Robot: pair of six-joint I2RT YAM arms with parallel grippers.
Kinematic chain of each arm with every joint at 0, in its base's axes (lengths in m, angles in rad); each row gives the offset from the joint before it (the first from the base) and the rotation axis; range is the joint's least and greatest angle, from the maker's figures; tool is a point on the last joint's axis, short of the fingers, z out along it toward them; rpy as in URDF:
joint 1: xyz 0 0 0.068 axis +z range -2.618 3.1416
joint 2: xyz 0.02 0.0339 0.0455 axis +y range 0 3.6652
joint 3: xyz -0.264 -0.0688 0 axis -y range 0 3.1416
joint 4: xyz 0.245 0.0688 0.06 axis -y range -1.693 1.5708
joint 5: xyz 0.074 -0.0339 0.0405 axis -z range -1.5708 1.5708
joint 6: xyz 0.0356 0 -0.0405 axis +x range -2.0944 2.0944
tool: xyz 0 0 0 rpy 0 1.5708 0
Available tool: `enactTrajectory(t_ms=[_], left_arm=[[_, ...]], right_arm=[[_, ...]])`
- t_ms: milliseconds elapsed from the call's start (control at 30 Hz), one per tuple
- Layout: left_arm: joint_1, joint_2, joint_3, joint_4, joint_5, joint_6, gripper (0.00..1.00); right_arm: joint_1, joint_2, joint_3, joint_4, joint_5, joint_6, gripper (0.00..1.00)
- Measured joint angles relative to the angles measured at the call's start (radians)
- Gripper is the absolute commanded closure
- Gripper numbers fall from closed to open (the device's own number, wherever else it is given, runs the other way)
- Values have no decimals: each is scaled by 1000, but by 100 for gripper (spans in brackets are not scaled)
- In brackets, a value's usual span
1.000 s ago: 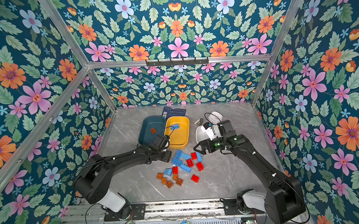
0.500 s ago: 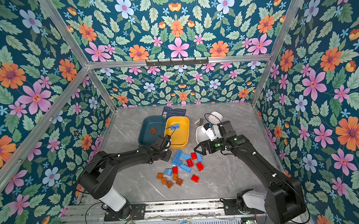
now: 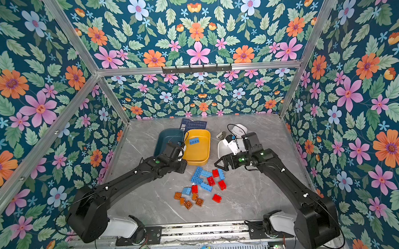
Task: Sort the legos into containers by color
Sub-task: Pick up the lego from the center of the table, then place the lego in the container.
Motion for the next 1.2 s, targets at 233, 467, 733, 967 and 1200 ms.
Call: enactTrajectory(t_ms=[233,467,733,967,1200], left_arm=[[162,112,159,-44,-43,76,72],[306,286,294,7,-75,127,71],[381,490,403,105,-81,159,61],[393,562,470,111,-97,176,26],[344,388,401,58,-56,142,24]], right_arm=[[0,4,11,43,-15,39,1],[0,4,10,109,-17,78,1],[0,6,-2,141,-16,111,1],[0,6,-6,143,-15,110,1],[1,23,-6,142,-19,109,1]])
